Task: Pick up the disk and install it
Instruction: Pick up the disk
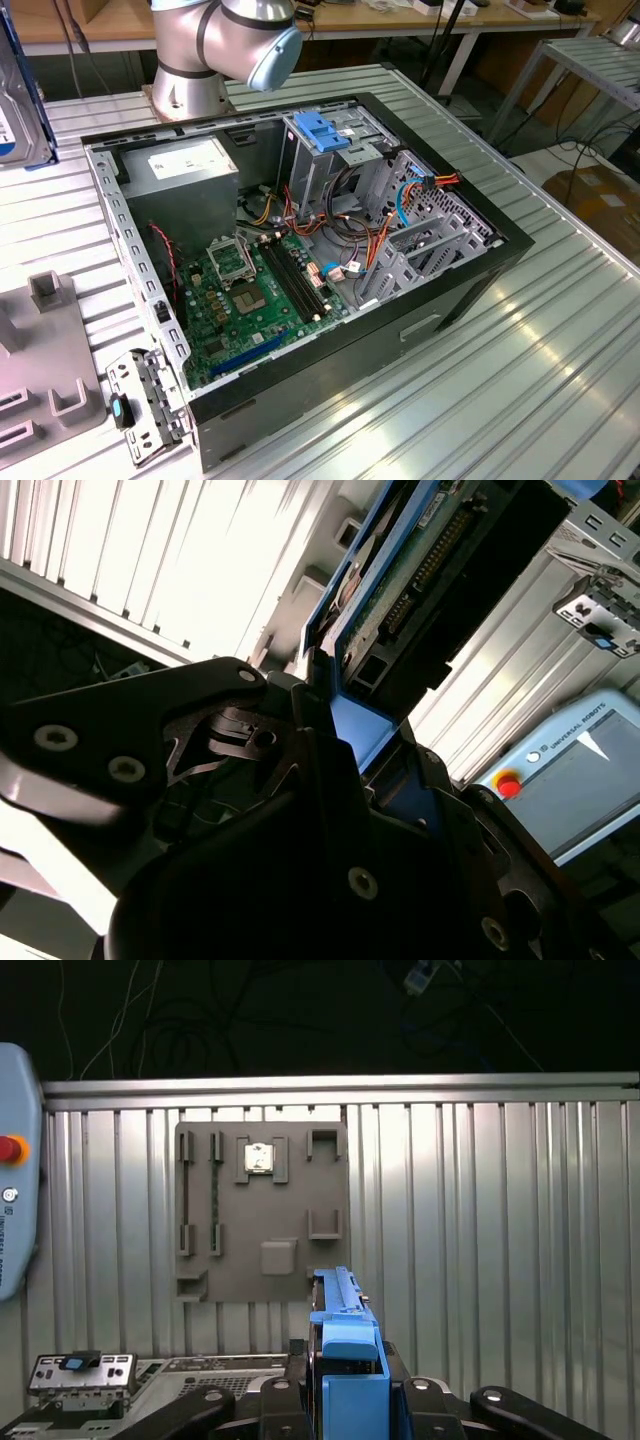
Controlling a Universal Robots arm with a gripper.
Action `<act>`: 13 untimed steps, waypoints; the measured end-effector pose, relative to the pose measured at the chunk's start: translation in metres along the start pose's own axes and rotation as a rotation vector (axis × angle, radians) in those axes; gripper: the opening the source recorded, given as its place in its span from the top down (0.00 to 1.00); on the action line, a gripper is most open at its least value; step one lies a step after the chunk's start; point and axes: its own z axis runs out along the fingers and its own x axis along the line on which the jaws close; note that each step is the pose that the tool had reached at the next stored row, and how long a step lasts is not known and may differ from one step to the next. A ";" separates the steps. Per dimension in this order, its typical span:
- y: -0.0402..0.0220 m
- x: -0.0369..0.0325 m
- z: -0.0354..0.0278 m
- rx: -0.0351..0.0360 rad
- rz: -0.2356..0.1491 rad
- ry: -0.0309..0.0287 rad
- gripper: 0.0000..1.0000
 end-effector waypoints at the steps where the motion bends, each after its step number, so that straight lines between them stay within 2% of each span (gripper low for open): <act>1: -0.0016 0.0002 0.0000 0.0000 0.000 0.0000 0.63; 13: -0.0115 0.0007 -0.0002 0.0000 0.000 0.0000 0.63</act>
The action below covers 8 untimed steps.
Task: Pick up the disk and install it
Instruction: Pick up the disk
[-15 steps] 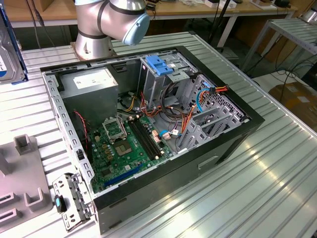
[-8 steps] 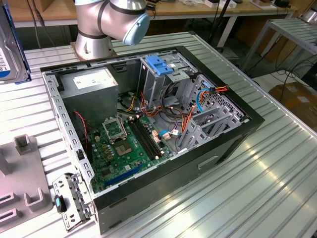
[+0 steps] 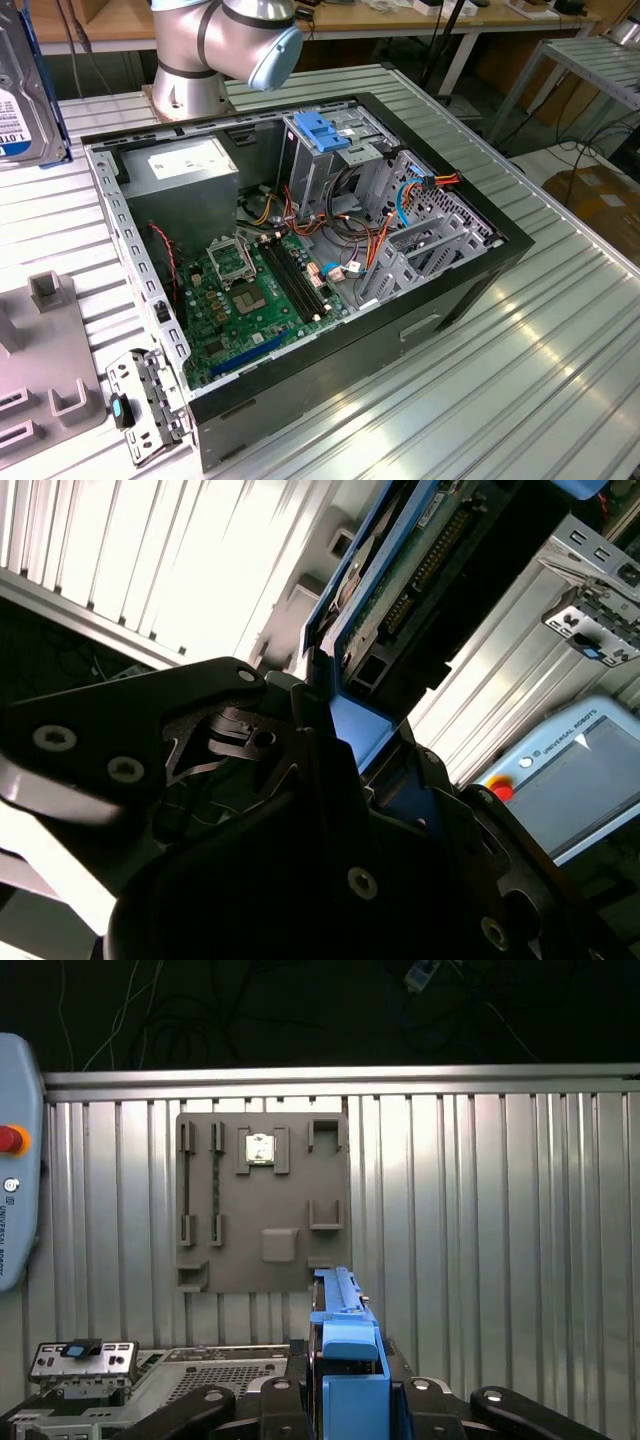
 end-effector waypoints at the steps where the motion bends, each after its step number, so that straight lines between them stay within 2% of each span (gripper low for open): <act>1: -0.0008 0.0001 0.0000 0.0000 0.000 0.0000 0.63; 8: -0.0071 0.0005 -0.0001 0.0000 0.000 0.0000 0.63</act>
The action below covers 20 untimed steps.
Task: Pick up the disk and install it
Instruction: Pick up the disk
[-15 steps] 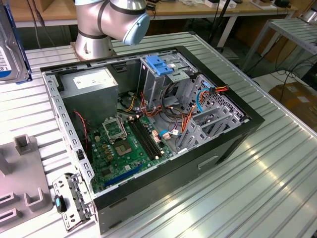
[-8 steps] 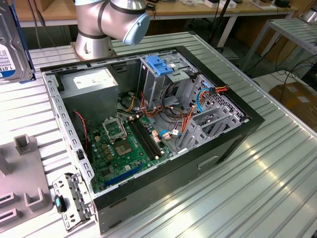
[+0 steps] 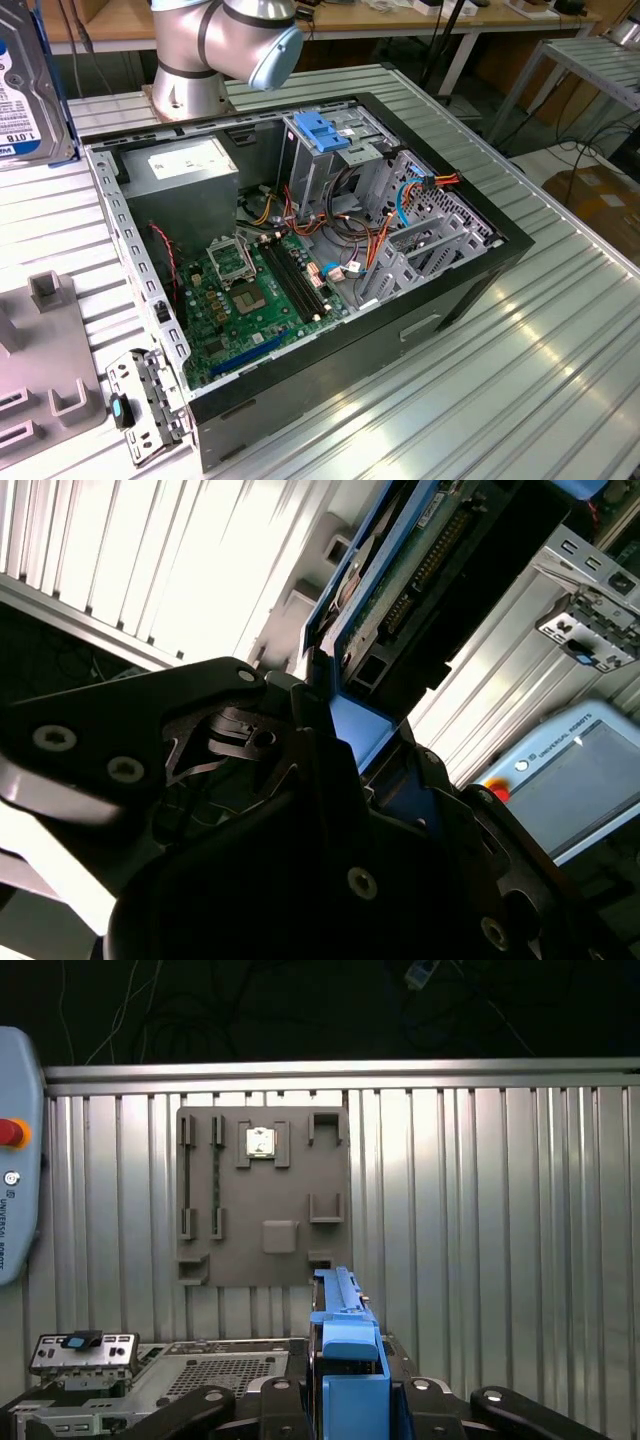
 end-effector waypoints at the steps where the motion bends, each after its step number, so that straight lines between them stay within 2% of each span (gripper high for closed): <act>1: -0.0010 0.0001 0.0000 0.0000 0.000 0.0000 0.63; 20: -0.0159 0.0018 -0.0002 -0.0001 0.000 0.0000 0.63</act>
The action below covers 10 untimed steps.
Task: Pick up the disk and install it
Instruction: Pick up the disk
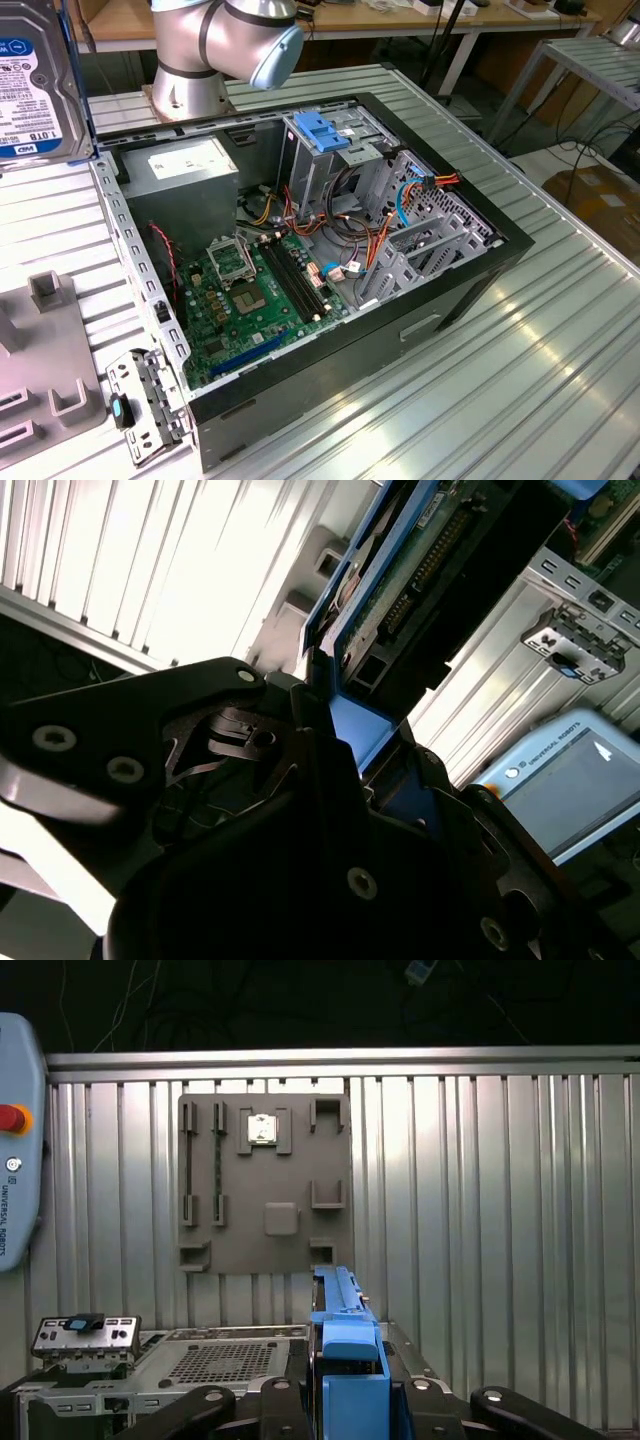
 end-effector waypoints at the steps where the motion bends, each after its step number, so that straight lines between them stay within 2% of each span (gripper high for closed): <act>1: -0.0007 0.0001 0.0000 0.0000 0.000 0.0000 0.63; 10: -0.0092 0.0018 -0.0002 -0.0002 0.000 0.0000 0.63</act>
